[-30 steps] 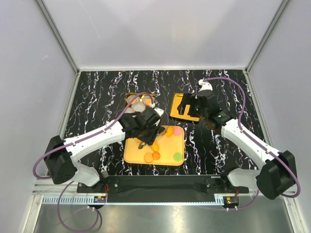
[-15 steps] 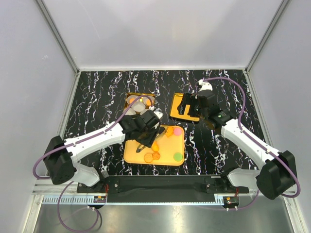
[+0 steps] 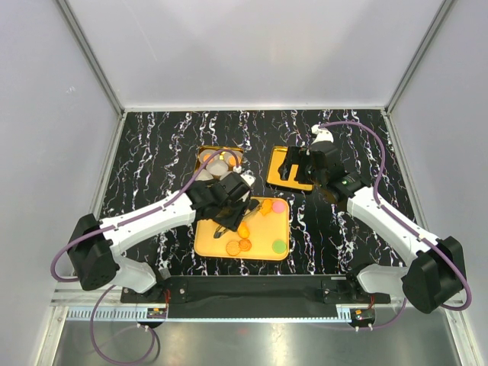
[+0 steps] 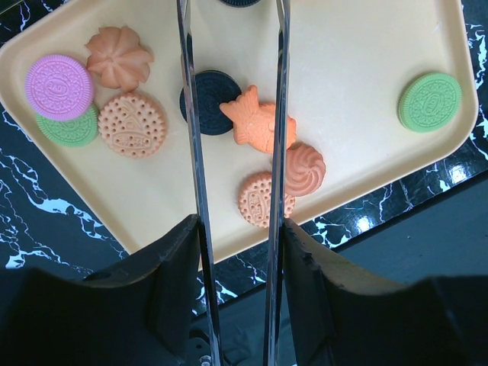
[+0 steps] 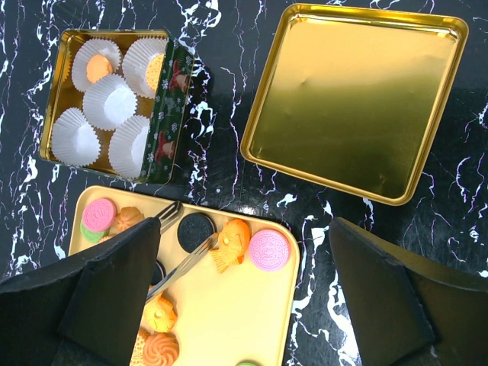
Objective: Pack the cookies
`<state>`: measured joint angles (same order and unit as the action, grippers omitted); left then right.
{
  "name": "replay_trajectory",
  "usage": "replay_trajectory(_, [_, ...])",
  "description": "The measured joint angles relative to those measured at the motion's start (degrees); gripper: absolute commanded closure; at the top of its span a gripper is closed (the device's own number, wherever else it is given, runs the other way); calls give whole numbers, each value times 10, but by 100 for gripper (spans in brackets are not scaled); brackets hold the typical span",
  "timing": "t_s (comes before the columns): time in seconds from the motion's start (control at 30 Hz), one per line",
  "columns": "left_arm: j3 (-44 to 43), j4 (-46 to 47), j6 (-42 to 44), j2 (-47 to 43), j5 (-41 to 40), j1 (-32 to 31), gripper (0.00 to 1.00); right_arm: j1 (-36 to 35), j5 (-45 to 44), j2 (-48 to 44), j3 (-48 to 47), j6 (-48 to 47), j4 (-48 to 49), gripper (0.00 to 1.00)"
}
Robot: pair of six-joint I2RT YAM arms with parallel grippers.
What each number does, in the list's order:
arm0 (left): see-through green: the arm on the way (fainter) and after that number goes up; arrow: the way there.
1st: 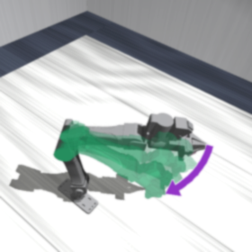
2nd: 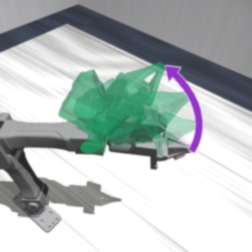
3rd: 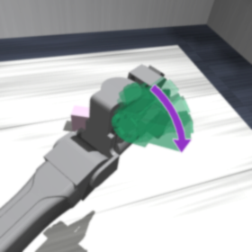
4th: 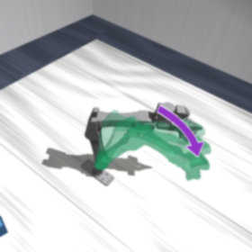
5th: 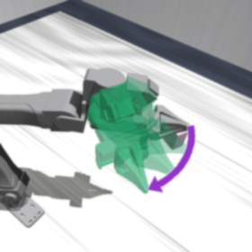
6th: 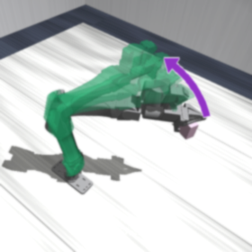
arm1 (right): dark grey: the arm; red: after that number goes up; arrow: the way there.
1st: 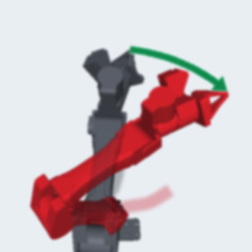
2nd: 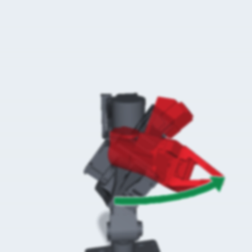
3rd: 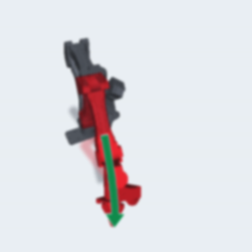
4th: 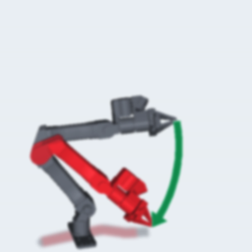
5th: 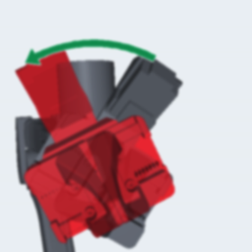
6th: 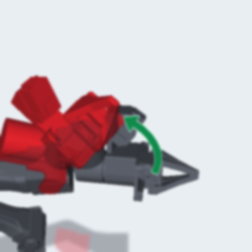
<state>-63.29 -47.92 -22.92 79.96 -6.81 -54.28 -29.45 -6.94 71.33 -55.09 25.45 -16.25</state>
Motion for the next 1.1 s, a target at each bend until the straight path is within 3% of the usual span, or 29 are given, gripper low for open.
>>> replay_trajectory(0.53, [-11,-1,5,2,2,0,60,0,-1,0,0,0,-1,0])
replay_trajectory(1.1, [-50,-34,16,-2,-22,0,60,0,-1,0,0,0,-1,0])
